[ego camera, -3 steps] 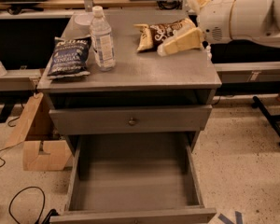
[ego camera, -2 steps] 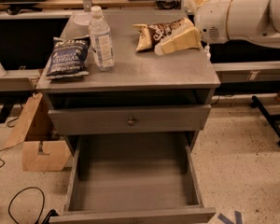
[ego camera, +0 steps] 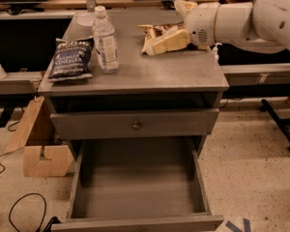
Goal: Place blue plastic bottle into middle drawer
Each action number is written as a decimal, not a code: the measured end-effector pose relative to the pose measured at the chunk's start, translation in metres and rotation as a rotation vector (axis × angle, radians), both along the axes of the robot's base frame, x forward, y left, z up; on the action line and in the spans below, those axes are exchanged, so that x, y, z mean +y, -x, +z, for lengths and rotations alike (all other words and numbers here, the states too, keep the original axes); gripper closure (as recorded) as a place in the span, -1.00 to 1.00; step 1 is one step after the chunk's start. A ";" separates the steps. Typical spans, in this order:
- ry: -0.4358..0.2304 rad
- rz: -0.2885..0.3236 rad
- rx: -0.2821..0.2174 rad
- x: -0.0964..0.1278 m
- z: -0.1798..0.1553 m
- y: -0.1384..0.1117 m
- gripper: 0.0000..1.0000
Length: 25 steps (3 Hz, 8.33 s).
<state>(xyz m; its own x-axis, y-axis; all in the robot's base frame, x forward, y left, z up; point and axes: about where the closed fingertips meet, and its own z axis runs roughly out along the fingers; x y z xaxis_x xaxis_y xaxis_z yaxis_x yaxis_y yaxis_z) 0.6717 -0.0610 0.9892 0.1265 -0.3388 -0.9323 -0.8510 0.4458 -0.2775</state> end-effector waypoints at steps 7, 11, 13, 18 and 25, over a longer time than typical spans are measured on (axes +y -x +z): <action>-0.210 0.258 0.100 0.201 -0.047 -0.023 0.77; -0.252 0.207 0.186 0.221 -0.137 0.152 1.00; -0.256 0.225 0.191 0.228 -0.180 0.152 1.00; -0.271 0.243 0.235 0.241 -0.510 0.140 1.00; -0.272 0.260 0.258 0.245 -0.543 0.129 -1.00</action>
Offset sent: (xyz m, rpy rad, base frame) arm 0.1182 0.1610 -0.0522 0.3266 0.0977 0.2627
